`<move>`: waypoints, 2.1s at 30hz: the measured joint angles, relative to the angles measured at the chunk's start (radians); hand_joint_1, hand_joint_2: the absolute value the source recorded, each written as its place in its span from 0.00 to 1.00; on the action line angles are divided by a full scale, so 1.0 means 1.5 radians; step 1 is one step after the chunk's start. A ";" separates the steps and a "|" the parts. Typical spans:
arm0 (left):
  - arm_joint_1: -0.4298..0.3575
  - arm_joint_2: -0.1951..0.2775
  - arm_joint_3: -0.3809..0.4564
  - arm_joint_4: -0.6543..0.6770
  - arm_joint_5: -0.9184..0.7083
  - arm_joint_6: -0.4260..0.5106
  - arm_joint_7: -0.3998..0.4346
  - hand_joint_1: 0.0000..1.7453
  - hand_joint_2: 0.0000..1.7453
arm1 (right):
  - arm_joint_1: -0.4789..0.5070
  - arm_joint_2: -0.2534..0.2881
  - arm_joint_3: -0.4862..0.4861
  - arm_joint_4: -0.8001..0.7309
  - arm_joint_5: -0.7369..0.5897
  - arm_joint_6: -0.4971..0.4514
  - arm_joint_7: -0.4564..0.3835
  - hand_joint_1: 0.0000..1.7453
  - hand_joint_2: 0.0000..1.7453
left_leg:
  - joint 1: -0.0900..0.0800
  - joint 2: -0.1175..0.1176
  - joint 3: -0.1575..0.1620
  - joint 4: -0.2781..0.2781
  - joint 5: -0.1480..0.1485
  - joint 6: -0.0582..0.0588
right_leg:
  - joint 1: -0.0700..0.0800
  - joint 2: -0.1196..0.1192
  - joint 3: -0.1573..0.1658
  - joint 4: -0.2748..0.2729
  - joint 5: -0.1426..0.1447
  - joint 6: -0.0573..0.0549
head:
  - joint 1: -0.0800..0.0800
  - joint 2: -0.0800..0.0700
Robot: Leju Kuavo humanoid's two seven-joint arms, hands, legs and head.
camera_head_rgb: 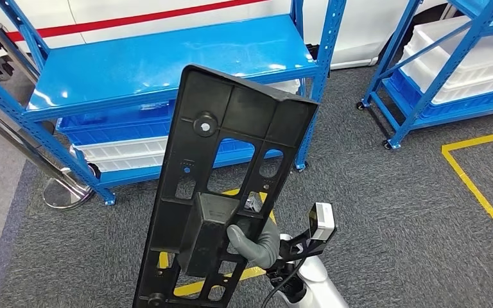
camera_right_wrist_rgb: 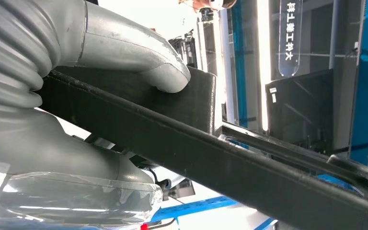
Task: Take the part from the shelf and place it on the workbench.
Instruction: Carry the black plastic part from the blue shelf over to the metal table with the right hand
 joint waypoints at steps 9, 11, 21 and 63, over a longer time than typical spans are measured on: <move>-0.004 0.002 -0.008 0.000 -0.005 0.000 0.002 0.00 1.00 | 0.005 0.000 0.000 -0.011 0.001 -0.001 0.000 1.00 1.00 | -0.014 -0.023 0.173 -0.219 0.049 0.031 | -0.002 0.026 -0.048 -0.017 0.074 0.021 | 0.000 0.000; -0.004 0.002 -0.009 0.000 -0.005 0.000 0.003 0.00 1.00 | 0.006 -0.001 -0.001 -0.011 0.002 -0.001 0.000 1.00 1.00 | -0.011 -0.013 0.162 -0.231 0.073 0.036 | 0.001 0.022 -0.058 -0.002 0.045 0.026 | 0.001 0.000; -0.002 0.002 -0.016 0.000 -0.019 -0.004 0.009 0.00 1.00 | 0.014 -0.007 -0.002 -0.016 0.009 -0.012 -0.001 1.00 1.00 | -0.011 0.031 0.055 -0.189 0.124 0.024 | -0.006 -0.018 0.046 0.018 -0.036 0.036 | 0.001 0.000; -0.006 0.002 -0.068 0.000 -0.087 -0.029 0.067 0.00 1.00 | 0.084 -0.011 -0.027 -0.099 0.068 -0.131 0.002 1.00 1.00 | -0.001 -0.001 0.052 -0.035 0.013 -0.001 | 0.000 0.009 0.018 -0.012 -0.007 0.002 | 0.003 0.000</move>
